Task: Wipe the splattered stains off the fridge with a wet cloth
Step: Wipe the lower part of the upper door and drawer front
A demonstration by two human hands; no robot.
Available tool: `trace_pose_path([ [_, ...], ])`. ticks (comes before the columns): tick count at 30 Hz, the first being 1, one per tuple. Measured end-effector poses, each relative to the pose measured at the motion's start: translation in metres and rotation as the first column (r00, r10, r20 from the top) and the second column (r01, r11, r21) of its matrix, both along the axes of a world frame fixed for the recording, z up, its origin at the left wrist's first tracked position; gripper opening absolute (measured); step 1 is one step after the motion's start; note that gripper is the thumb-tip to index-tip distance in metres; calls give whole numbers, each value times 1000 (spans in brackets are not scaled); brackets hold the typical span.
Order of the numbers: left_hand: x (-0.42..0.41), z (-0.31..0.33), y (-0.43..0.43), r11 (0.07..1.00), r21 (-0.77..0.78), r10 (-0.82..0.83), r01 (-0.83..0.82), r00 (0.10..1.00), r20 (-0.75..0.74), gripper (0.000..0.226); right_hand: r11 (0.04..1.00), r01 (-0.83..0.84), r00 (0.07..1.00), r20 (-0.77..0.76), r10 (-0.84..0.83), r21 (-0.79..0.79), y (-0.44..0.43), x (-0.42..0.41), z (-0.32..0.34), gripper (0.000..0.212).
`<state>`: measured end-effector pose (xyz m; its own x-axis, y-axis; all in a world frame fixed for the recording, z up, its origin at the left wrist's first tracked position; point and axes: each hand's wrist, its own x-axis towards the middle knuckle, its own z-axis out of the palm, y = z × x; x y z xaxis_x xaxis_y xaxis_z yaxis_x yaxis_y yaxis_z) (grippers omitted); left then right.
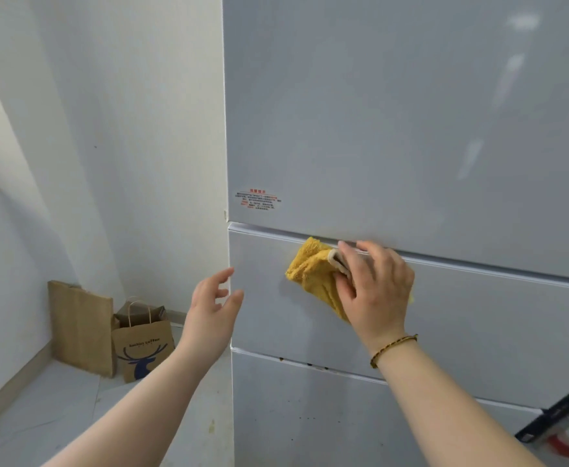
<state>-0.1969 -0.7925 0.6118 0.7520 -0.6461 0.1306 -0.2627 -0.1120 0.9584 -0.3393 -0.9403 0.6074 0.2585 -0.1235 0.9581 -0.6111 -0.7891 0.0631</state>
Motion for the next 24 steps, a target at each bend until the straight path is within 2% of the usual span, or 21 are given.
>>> trace_pose_path([
  [2,13,-1,-3,1000,0,-21,21,1000,19,45,995,42,998,49,-37,-94,-2,4,-5,26],
  [4,22,-3,-9,998,13,-56,56,998,-9,51,986,59,996,76,-48,-154,-2,6,-9,10],
  [5,26,-6,-12,995,29,-94,95,995,-30,52,984,68,995,80,-55,-165,-2,9,-13,9],
  [9,36,-13,-16,961,-30,-278,276,953,-121,49,996,45,996,87,-38,-73,4,28,-36,24],
  [11,41,-9,-12,948,-84,-318,307,932,-172,46,1000,14,1000,-5,-14,-17,10,41,-51,30],
  [13,49,-7,-8,934,-106,-356,341,911,-206,38,999,19,986,-166,-24,-34,15,59,-65,38],
  [15,57,-6,-7,914,-107,-405,391,893,-195,28,988,48,959,-270,-88,-150,15,74,-74,38],
  [18,61,-8,-7,901,-118,-433,417,879,-198,36,954,2,917,-380,-122,-300,16,89,-96,35],
  [21,54,-11,-6,905,-128,-424,406,883,-200,31,947,-74,814,-567,-124,-313,16,91,-137,34],
  [24,46,-12,-7,916,-109,-400,386,898,-180,41,941,-63,657,-723,-213,-334,18,84,-166,51],
])
